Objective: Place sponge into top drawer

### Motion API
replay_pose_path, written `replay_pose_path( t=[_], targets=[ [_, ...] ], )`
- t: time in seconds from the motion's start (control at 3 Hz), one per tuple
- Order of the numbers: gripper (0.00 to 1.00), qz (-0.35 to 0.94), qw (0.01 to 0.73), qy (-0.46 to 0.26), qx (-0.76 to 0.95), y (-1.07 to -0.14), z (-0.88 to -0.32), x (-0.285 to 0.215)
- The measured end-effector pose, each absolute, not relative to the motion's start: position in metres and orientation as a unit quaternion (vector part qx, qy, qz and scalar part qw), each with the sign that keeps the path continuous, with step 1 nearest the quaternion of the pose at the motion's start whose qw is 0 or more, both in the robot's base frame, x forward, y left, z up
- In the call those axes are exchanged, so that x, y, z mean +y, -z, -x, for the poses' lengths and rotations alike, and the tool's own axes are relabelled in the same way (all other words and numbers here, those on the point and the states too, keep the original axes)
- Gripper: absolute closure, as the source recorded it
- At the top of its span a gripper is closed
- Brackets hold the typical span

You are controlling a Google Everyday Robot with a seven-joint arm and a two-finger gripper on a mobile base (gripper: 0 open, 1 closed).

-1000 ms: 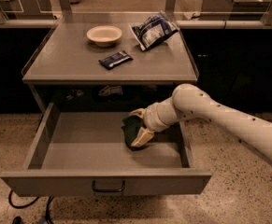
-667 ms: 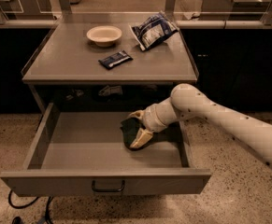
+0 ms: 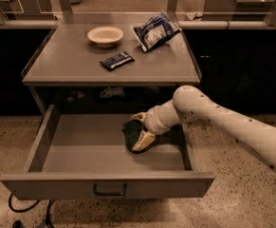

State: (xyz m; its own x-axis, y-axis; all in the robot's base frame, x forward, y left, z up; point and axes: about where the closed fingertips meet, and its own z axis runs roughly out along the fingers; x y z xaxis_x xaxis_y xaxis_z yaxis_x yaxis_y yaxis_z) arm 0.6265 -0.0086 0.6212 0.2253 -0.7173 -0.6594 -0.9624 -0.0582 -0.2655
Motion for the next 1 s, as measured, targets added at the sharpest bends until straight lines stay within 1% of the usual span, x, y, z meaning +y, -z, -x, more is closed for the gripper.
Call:
replay_pose_path(
  t=[0.67,1.0],
  targets=[
    [0.11,0.705,0.340,-0.180,0.596,-0.6212,-0.6265,-0.0086],
    [0.00,0.705,0.340,-0.180,0.596,-0.6211,-0.6264,-0.0084]
  ],
)
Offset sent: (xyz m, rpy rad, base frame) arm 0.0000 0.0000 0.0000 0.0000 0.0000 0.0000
